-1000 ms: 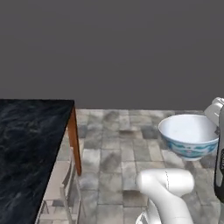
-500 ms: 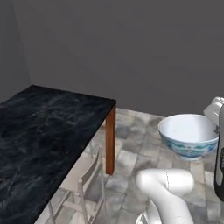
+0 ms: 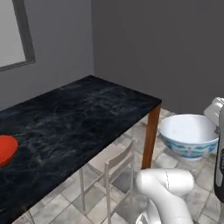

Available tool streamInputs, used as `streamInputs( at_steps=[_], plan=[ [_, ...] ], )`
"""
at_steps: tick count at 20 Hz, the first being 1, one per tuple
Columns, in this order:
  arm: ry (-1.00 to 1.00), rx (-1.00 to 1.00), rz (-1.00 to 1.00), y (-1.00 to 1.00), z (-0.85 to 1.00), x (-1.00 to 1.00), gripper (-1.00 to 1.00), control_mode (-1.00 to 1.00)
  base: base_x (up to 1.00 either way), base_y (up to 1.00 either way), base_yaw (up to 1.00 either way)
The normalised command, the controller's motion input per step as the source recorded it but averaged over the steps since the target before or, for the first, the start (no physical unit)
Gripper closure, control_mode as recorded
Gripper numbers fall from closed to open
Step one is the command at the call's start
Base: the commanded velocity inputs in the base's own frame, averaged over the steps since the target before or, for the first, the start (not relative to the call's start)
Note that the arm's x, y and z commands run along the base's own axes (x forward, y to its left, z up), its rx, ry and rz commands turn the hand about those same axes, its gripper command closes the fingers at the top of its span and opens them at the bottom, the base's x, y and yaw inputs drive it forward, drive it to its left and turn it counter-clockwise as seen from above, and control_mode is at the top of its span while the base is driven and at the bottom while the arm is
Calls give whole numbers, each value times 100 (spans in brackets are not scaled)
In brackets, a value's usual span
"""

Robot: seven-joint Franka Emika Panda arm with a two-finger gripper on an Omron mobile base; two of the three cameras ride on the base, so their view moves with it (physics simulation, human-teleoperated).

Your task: Pick up the bowls from the cabinet and place each bowl in front of a stool on the dining counter.

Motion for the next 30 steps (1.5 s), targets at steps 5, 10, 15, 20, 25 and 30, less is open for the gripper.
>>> streamInputs(
  at_steps=[5, 10, 15, 20, 25, 30],
  plan=[
    [0, 0, 0, 0, 0, 0, 100, 100, 21, 4, 56],
    [0, 0, 0, 0, 0, 0, 100, 100, 51, 0, 50],
    [0, 0, 0, 0, 0, 0, 100, 100, 53, -21, 45],
    [0, 0, 0, 0, 0, 0, 100, 100, 38, -48, 41],
    [0, 0, 0, 0, 0, 0, 100, 100, 10, -54, 38],
    [0, 0, 0, 0, 0, 0, 100, 100, 3, -46, 34]
  ],
)
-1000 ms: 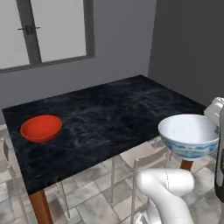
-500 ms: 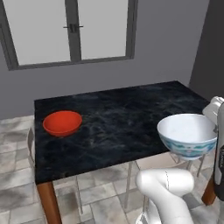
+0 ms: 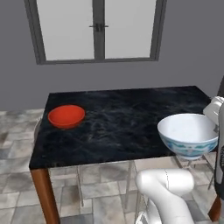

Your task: Pick up the bowls from the cabinet and place each bowl in front of a stool on the dining counter.

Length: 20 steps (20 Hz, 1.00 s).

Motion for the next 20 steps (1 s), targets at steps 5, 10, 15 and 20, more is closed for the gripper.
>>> streamInputs(
  at_steps=[5, 10, 15, 20],
  plan=[
    [0, 0, 0, 0, 0, 0, 100, 100, 23, -37, 31],
    [0, 0, 0, 0, 0, 0, 100, 100, 41, -46, 27],
    [0, 0, 0, 0, 0, 0, 100, 100, 61, -60, 15],
    [0, 0, 0, 0, 0, 0, 100, 100, 59, -77, 11]
  ],
)
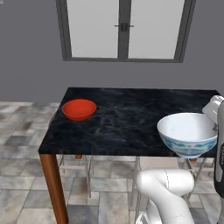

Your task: Pick up the bowls from the cabinet and place each bowl in front of a stool on the dining counter.

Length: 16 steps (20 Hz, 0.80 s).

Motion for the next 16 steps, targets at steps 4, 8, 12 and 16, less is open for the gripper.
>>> streamInputs(
  at_steps=[4, 8, 12, 16],
  plan=[
    [0, 0, 0, 0, 0, 0, 100, 100, 61, -80, 9],
    [0, 0, 0, 0, 0, 0, 100, 100, 54, -66, 9],
    [0, 0, 0, 0, 0, 0, 100, 100, 26, -33, 6],
    [0, 0, 0, 0, 0, 0, 100, 100, 6, -8, 0]
  ],
)
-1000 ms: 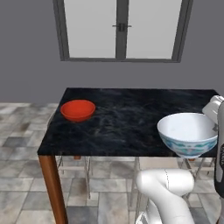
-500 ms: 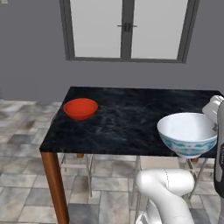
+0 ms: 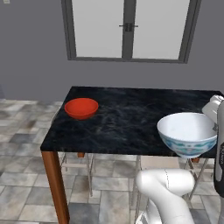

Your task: Pick up the bowls from the cabinet and place each bowl in front of a stool on the dining counter.

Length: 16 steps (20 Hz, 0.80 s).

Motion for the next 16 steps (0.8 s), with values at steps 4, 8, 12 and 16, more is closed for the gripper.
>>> streamInputs(
  at_steps=[4, 8, 12, 16],
  plan=[
    [0, 0, 0, 0, 0, 0, 100, 100, 1, 0, 0],
    [0, 0, 0, -13, -11, 15, 100, -100, 4, -2, 0],
    [0, 1, 0, -31, -22, 31, 100, -100, 0, 0, 0],
    [-2, 0, 0, -36, -31, 34, 100, -100, 0, 0, 0]
  ],
)
